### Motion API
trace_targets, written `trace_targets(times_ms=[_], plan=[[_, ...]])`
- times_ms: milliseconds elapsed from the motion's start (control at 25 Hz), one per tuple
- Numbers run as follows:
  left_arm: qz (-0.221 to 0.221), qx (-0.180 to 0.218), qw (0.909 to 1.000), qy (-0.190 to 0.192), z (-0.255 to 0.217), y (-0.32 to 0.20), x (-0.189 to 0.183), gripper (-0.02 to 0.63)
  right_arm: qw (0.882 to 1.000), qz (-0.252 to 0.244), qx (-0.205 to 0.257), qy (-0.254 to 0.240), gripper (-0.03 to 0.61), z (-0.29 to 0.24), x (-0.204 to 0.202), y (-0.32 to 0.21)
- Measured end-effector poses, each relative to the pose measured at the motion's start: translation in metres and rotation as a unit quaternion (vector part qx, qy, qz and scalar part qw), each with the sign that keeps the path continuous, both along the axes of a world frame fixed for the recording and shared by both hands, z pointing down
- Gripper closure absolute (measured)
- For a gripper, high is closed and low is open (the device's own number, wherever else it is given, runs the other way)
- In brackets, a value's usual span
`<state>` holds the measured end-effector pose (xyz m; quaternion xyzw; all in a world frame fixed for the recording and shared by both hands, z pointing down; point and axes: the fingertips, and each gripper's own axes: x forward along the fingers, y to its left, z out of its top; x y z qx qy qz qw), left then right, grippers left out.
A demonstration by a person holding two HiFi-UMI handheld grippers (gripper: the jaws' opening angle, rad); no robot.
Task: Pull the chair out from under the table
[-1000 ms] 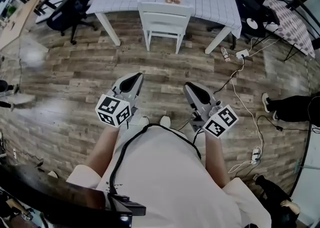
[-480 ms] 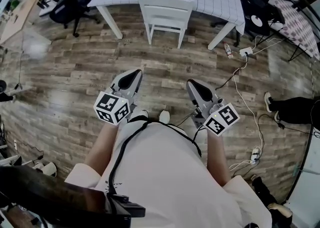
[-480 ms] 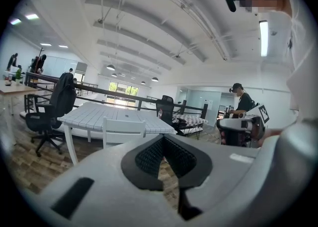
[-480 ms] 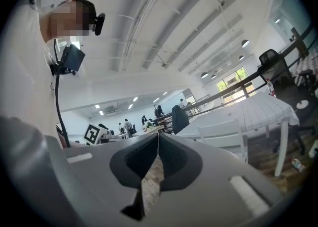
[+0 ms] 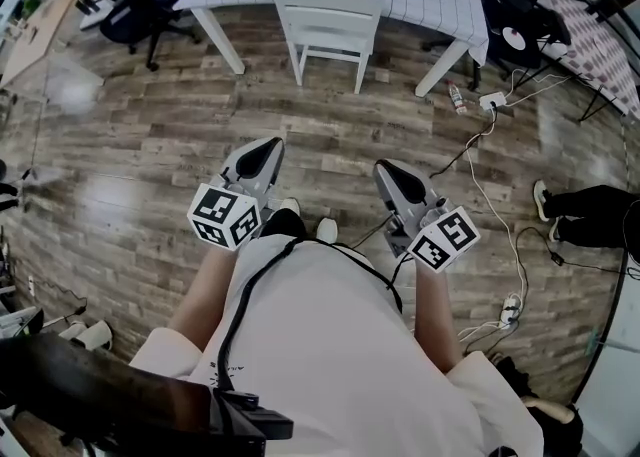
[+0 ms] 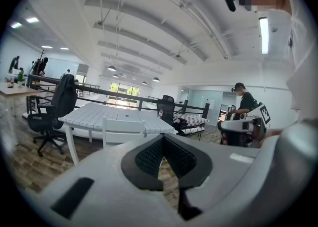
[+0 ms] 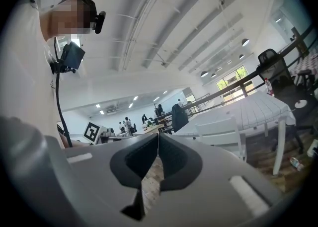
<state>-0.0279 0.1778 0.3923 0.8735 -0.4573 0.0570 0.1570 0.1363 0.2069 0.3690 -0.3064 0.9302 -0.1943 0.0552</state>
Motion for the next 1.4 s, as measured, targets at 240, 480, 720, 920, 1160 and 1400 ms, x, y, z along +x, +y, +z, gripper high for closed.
trace_targets(times_ms=[240,480,720,920,1160,1400], plan=[[0.000,0.004,1.0000,0.001,0.000,-0.009,0.000,0.607,1.000,0.001,0.005,0.000,0.568,-0.002,0.000,-0.008],[0.007,0.003,1.0000,0.002,0.002,-0.029,0.001,0.607,1.000,0.006,0.001,0.002,0.568,-0.002,-0.002,-0.025],[0.015,0.000,0.9999,0.002,0.008,-0.068,-0.005,0.607,1.000,0.014,-0.008,0.003,0.566,0.003,-0.008,-0.060],[0.015,-0.007,0.9998,-0.005,0.021,-0.118,-0.027,0.607,1.000,0.028,-0.010,-0.002,0.567,0.006,-0.024,-0.110],[0.033,-0.005,0.9994,-0.005,0.018,-0.193,-0.050,0.607,0.999,0.037,-0.009,-0.009,0.572,-0.002,-0.051,-0.182],[0.066,-0.006,0.9978,-0.001,0.020,-0.264,-0.072,0.607,0.998,0.056,-0.012,-0.008,0.572,-0.006,-0.083,-0.247]])
